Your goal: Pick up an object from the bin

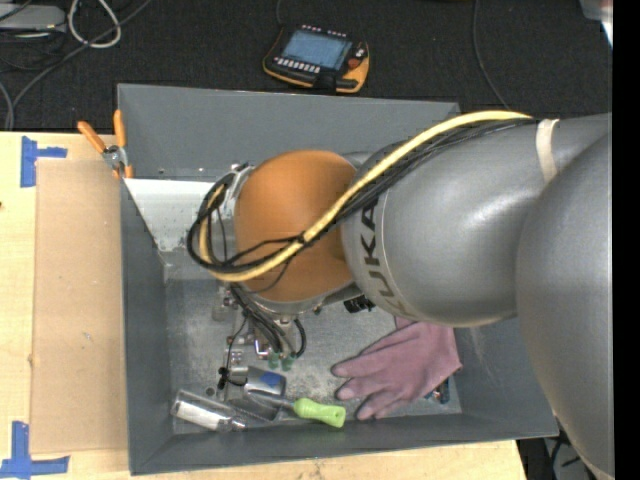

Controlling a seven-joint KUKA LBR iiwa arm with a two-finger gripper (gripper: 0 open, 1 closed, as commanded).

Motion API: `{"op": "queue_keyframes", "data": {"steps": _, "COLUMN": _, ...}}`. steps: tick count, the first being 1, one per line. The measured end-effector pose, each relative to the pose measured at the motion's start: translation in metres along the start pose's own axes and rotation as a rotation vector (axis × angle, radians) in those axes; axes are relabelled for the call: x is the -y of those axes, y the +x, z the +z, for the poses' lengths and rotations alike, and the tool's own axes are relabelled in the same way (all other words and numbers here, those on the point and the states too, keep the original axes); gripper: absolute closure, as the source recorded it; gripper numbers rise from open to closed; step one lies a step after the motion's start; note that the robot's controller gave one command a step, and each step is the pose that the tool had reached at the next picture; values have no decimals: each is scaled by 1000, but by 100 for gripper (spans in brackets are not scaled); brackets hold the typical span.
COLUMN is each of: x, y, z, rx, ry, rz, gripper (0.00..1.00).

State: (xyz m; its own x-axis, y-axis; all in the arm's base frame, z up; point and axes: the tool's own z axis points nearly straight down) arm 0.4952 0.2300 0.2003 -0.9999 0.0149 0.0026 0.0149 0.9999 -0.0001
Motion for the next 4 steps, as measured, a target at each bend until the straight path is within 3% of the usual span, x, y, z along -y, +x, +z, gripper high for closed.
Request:
{"op": "queue_keyframes", "data": {"steps": 1, "x": 0, "y": 0, "z": 0, "rx": 0, "ry": 0, "rz": 0, "gripper": 0}}
{"op": "queue_keyframes", "data": {"steps": 2, "x": 64, "y": 12, "z": 63, "rx": -7, "ry": 4, "rz": -185, "gripper": 0}}
{"op": "queue_keyframes", "data": {"steps": 3, "x": 68, "y": 14, "z": 62, "rx": 1, "ry": -1, "rz": -291, "gripper": 0}}
{"op": "queue_keyframes", "data": {"steps": 4, "x": 119, "y": 12, "z": 102, "rx": -10, "ry": 3, "rz": -197, "gripper": 0}}
